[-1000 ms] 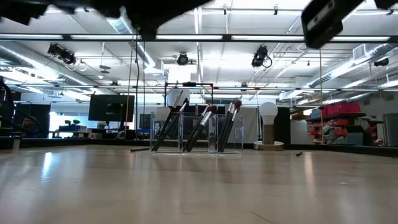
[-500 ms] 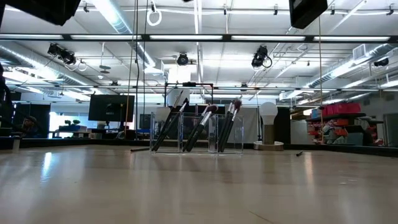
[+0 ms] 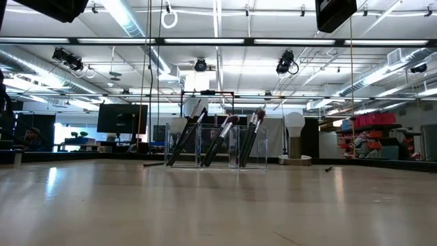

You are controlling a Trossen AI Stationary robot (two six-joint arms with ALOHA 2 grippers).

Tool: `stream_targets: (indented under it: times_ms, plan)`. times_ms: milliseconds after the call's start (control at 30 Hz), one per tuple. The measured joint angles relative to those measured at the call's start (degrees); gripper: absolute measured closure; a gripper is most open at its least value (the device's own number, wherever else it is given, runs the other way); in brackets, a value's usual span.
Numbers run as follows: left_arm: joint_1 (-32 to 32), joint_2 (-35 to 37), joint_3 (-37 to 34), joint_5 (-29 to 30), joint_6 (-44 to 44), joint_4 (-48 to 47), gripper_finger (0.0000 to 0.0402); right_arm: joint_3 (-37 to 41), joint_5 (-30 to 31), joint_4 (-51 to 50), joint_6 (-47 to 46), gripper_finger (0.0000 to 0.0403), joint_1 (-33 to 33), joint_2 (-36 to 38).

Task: Put items in baskets/containers
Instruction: Put the eyeshadow brush into the transparent organizer

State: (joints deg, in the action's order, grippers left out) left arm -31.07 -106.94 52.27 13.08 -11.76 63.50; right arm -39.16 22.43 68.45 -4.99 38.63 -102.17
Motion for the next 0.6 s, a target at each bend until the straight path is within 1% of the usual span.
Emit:
stream_targets:
  times_ms: [133,233,300,367,433,500,600]
  plan:
    - [0.37,0.02,0.00,0.04,-0.04,-0.85,0.0381,0.02,0.10,-0.17,-0.18,0.0394,0.00,0.00]
    - [0.39,0.04,0.00,0.24,1.58,-2.08,0.0385,0.02,0.29,-2.01,-1.01,0.0384,0.00,0.02]
    - [0.04,0.52,-0.07,1.67,3.28,-4.64,0.0383,0.02,2.00,-4.61,-2.21,0.0370,0.00,0.07]
    - [-0.47,2.26,-0.09,4.48,4.95,-9.74,0.0384,0.02,4.95,-8.30,-4.23,0.0352,0.20,0.74]
    - [-1.22,5.26,-0.09,8.26,7.44,-16.90,0.0387,0.02,8.20,-13.75,-6.85,0.0333,0.38,2.04]
    - [-1.82,8.76,-0.09,12.40,11.40,-25.48,0.0387,0.02,11.19,-19.32,-9.78,0.0313,0.46,3.38]
    - [-2.10,14.47,-0.09,15.81,19.11,-38.99,0.0383,0.02,14.18,-25.02,-13.54,0.0289,0.46,4.91]
